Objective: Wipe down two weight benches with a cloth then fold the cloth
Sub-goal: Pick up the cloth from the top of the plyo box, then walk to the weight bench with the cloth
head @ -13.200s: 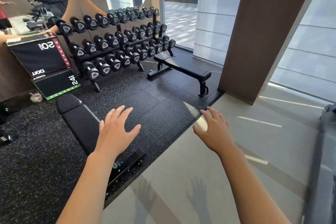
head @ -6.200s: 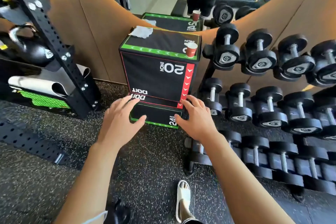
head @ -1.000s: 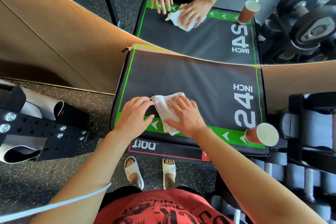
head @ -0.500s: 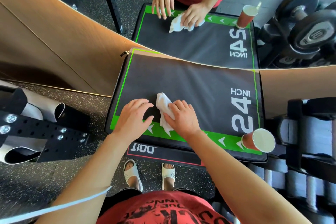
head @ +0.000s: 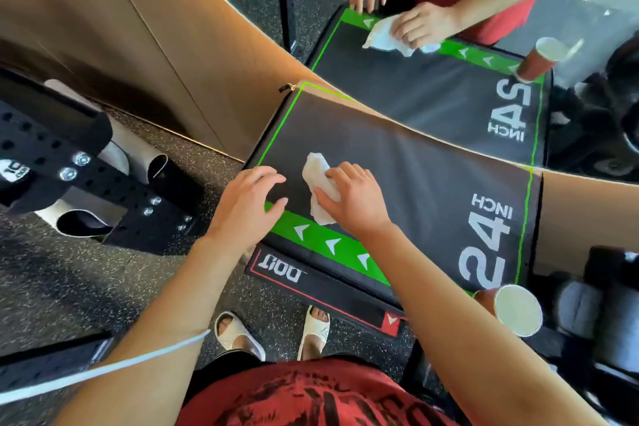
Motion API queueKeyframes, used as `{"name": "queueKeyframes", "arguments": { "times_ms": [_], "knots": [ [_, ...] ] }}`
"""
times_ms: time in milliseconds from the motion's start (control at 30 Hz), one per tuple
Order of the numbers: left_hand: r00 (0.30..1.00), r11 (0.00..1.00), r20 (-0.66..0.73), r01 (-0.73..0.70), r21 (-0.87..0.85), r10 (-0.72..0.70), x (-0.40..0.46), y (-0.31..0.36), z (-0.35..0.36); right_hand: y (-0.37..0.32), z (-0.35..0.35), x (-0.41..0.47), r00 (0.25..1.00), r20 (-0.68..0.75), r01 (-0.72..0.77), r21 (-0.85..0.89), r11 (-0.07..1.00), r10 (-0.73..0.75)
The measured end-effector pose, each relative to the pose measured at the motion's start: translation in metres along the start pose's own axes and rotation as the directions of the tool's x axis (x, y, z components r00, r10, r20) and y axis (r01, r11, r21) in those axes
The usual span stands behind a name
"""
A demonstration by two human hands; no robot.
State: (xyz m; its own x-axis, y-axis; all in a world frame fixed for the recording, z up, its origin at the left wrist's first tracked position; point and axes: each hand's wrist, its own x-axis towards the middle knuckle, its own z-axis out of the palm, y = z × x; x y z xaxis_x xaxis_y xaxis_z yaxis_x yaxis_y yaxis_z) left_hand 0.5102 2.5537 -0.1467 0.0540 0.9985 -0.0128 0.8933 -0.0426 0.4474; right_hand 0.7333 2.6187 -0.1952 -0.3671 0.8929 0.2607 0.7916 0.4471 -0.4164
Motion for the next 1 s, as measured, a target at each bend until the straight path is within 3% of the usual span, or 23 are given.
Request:
{"name": "queueKeyframes", "arguments": {
  "times_ms": [400, 800, 1000],
  "knots": [
    [0.95, 0.957, -0.122, 0.288, -0.017, -0.288, -0.1, -0.066, -0.045, -0.114, 0.04, 0.017, 0.968, 0.131, 0.197, 0.143, 0.97, -0.216],
    [0.79, 0.826, -0.25, 0.554, -0.1, -0.56, -0.283, -0.145, -0.095, -0.291, 0.093, -0.033, 0.873, 0.178, 0.403, 0.263, 0.877, -0.455],
    [0.678, 0.743, -0.313, 0.643, -0.186, -0.665, -0.381, -0.167, -0.111, -0.375, 0.111, -0.079, 0.812, 0.158, 0.495, 0.321, 0.807, -0.561]
  ]
}}
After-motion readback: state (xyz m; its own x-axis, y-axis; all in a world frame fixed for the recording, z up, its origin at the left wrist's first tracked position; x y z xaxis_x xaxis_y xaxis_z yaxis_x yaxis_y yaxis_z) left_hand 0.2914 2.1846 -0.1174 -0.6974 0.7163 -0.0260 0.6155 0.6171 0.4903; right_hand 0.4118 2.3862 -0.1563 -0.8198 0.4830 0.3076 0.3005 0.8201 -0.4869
